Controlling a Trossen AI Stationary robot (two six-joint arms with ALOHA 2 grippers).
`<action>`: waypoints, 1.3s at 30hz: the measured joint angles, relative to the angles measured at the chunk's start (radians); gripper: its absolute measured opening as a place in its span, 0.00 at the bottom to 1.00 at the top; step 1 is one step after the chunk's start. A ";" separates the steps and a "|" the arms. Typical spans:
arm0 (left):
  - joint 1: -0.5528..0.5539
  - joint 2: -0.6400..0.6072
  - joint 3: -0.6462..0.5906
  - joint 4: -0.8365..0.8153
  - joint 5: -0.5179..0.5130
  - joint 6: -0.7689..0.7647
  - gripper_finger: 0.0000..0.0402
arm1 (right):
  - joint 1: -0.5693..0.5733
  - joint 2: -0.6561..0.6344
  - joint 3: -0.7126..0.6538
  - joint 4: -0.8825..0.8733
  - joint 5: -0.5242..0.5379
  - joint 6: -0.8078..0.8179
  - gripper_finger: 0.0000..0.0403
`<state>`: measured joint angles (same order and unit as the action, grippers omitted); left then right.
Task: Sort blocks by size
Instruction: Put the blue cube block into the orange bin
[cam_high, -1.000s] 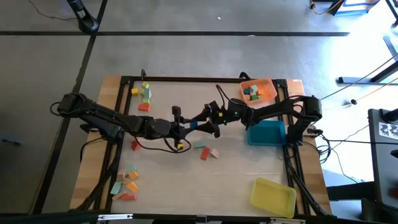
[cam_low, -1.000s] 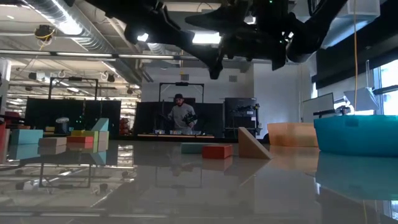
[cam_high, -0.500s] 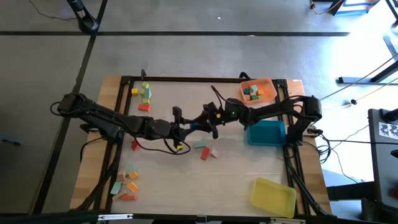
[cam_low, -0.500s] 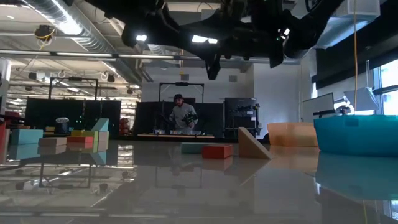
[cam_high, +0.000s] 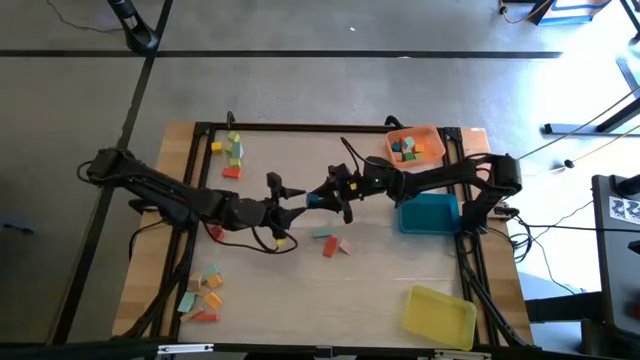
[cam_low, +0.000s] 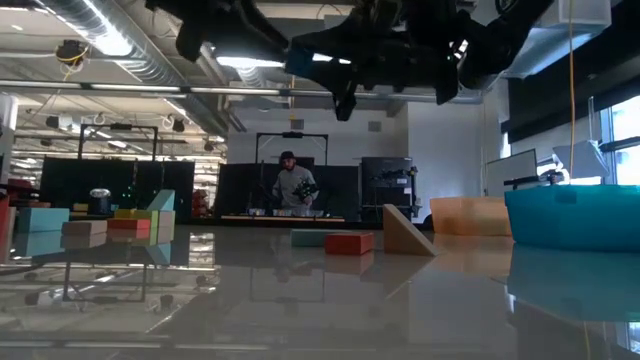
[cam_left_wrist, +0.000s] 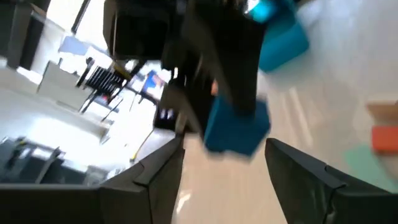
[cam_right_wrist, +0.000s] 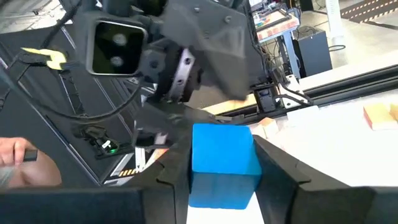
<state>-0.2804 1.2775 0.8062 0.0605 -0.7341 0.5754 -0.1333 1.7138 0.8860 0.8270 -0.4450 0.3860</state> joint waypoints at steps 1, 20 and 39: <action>-0.012 -0.012 0.000 -0.039 -0.017 -0.023 0.53 | -0.002 -0.016 0.000 -0.027 0.001 -0.012 0.33; -0.059 -0.058 0.000 -0.624 -0.032 -0.751 0.52 | -0.294 -0.442 -0.001 -0.956 0.687 -0.371 0.33; -0.058 -0.058 0.000 -0.624 -0.032 -0.757 0.52 | -0.620 -0.298 -0.002 -1.346 0.663 -0.243 0.34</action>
<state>-0.3386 1.2198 0.8062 -0.5640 -0.7662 -0.1815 -0.7536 1.4161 0.8845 -0.5194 0.2179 0.1429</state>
